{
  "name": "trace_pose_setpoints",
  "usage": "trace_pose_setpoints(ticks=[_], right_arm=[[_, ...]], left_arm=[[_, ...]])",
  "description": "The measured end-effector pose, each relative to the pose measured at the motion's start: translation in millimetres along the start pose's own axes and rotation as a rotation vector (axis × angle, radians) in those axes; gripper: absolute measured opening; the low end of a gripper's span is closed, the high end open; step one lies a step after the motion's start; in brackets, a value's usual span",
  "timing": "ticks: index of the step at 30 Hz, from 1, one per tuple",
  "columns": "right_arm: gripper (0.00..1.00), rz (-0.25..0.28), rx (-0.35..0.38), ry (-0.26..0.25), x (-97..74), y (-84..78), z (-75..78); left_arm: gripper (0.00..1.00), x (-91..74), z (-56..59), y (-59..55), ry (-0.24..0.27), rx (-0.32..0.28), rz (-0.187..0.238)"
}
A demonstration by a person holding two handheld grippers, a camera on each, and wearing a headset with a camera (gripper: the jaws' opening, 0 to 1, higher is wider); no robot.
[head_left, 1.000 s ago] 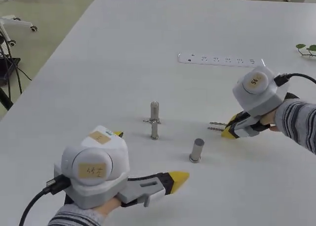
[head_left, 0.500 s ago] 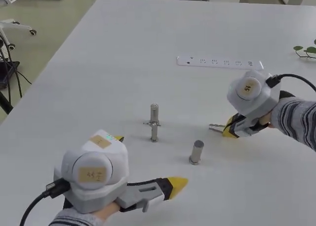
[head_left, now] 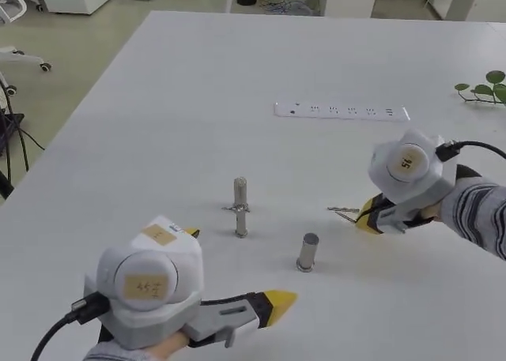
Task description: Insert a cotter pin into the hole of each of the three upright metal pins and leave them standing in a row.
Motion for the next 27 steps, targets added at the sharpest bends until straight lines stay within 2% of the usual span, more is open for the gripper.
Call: trace_pose_setpoints(ticks=[14,27], right_arm=[[0.00,0.066,-0.069,-0.033,-20.8,2.8,-25.9],[0.00,0.119,-0.134,-0.018,-37.3,12.8,-60.7]], left_arm=[[0.81,2.8,12.1,4.3,-0.047,0.028,-0.008],[0.62,1.9,23.0,6.0,-0.103,0.014,-0.009]])
Point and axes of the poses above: the centre of the closed fingertips' face, and the gripper's own axes: x roughly forward along the fingers, z roughly to its right, y roughly out of its top, the point moved 4 cm from there along -x, roughly backward along the fingers, and after that the axes turned 1 degree about -y, right-handed, at the moved point
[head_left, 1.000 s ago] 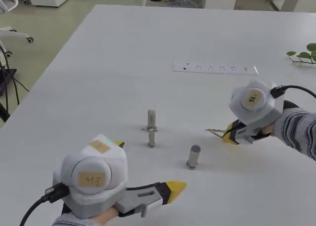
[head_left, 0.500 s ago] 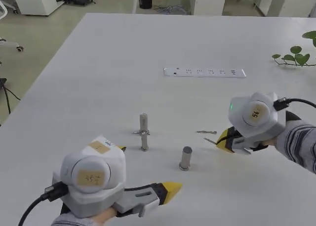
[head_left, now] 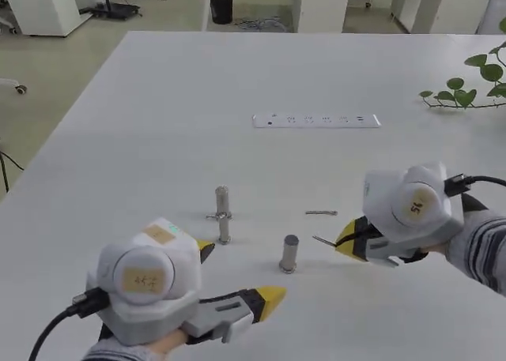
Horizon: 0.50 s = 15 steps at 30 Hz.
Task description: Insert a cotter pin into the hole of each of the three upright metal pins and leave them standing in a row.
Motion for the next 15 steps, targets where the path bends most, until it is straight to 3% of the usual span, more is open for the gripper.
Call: trace_pose_setpoints(ticks=[15], right_arm=[[0.00,0.071,-0.135,0.048,-5.0,31.0,-41.6]], left_arm=[[0.36,2.4,19.4,1.3,-0.087,-0.041,0.006]])
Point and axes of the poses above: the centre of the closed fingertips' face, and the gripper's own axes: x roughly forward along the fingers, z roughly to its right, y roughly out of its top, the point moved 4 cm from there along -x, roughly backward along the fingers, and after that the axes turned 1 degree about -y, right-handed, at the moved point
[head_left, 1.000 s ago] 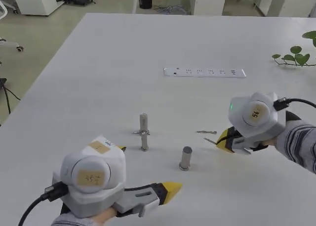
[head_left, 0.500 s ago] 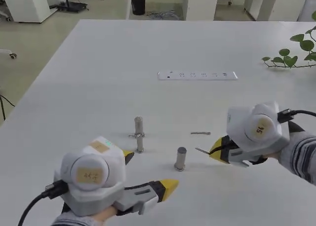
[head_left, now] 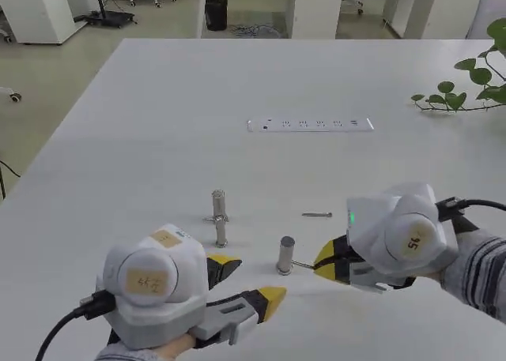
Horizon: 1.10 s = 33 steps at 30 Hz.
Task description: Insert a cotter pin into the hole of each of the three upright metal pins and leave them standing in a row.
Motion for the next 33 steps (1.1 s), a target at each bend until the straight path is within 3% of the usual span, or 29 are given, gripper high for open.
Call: trace_pose_setpoints(ticks=[10,14,24,33], right_arm=[[0.00,0.061,-0.098,0.025,-0.9,21.5,-14.5],[0.00,0.077,-0.134,0.030,-1.2,28.2,-17.9],[0.00,0.120,-0.151,0.032,-3.1,39.8,-20.6],[0.00,0.122,-0.151,0.032,-4.0,39.5,-23.2]], left_arm=[[0.23,2.4,5.6,-2.1,-0.038,-0.073,-0.009],[0.17,1.8,8.2,-0.4,-0.060,-0.112,0.011],[0.07,0.8,14.6,-0.4,-0.088,-0.133,0.015],[0.02,0.9,17.7,-1.2,-0.095,-0.145,0.013]])
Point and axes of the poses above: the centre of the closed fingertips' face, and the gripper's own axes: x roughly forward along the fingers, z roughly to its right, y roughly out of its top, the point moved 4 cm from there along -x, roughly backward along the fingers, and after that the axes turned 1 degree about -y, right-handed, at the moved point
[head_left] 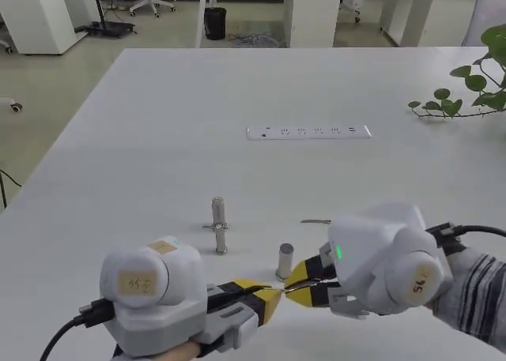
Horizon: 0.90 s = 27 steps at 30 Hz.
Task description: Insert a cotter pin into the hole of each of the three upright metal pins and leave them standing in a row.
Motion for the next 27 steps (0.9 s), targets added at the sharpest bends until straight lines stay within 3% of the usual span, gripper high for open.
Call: trace_pose_setpoints(ticks=[15,19,27], right_arm=[[0.00,-0.007,-0.005,-0.010,-1.3,-1.2,-0.4],[0.00,-0.007,0.003,-0.010,-0.7,-1.6,0.1],[0.00,-0.015,0.032,0.001,0.3,-5.0,0.5]], left_arm=[[0.00,1.4,3.1,0.4,-0.025,-0.050,0.013],[0.00,1.7,4.2,0.2,-0.029,0.004,0.010],[0.00,2.5,6.1,-0.6,-0.033,0.179,-0.035]])
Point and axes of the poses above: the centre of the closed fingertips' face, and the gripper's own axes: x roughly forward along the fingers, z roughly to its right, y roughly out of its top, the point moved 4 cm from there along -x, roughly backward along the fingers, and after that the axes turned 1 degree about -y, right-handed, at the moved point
